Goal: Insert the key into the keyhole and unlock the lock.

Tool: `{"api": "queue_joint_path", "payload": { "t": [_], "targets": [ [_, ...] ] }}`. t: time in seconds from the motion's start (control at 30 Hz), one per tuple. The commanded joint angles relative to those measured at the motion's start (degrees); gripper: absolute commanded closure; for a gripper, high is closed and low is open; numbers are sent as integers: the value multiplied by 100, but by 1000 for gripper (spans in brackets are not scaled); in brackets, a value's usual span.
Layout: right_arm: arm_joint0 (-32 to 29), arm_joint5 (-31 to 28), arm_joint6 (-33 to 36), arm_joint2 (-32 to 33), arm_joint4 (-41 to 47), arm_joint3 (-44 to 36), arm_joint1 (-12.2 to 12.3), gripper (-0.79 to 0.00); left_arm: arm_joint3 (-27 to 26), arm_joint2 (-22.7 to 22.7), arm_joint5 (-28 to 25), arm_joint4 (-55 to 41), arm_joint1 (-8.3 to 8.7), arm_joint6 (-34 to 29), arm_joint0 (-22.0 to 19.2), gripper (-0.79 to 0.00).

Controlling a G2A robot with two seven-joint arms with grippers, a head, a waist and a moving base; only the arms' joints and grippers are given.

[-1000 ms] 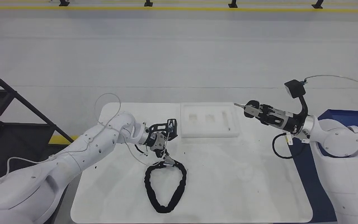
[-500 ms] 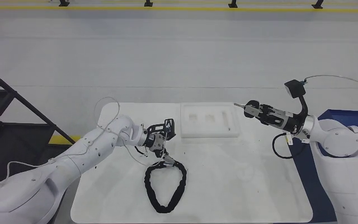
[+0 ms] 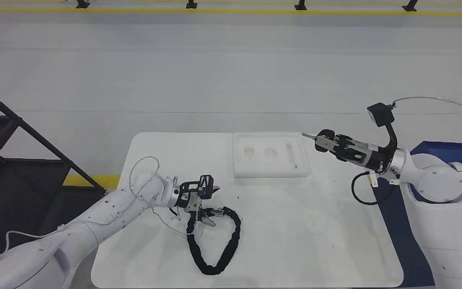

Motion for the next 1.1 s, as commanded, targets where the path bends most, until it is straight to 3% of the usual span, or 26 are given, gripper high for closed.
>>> {"api": "queue_joint_path", "payload": {
  "t": [0.0, 0.2, 0.47, 0.53, 0.57, 0.67, 0.7, 0.8, 1.07],
  "targets": [
    [0, 0, 0, 0, 0, 0, 0, 0, 12, -8, 115, 271, -5, 114, 38, -785],
    [0, 0, 0, 0, 0, 0, 0, 0, 45, -36, 450, 604, -91, 49, 170, -785],
    [0, 0, 0, 0, 0, 0, 0, 0, 253, -125, 377, 618, -232, 16, 240, -785],
    [0, 0, 0, 0, 0, 0, 0, 0, 308, -148, 380, 640, -265, -11, 249, -643],
    [0, 0, 0, 0, 0, 0, 0, 0, 339, -159, 380, 650, -281, -27, 253, -434],
    [0, 0, 0, 0, 0, 0, 0, 0, 420, -198, 379, 672, -325, -54, 263, -240],
    [0, 0, 0, 0, 0, 0, 0, 0, 449, -214, 377, 673, -338, -60, 266, -222],
    [0, 0, 0, 0, 0, 0, 0, 0, 535, -254, 343, 673, -379, -94, 275, 0],
    [0, 0, 0, 0, 0, 0, 0, 0, 721, -355, 151, 648, -487, -210, 261, 0]
  ]
}}
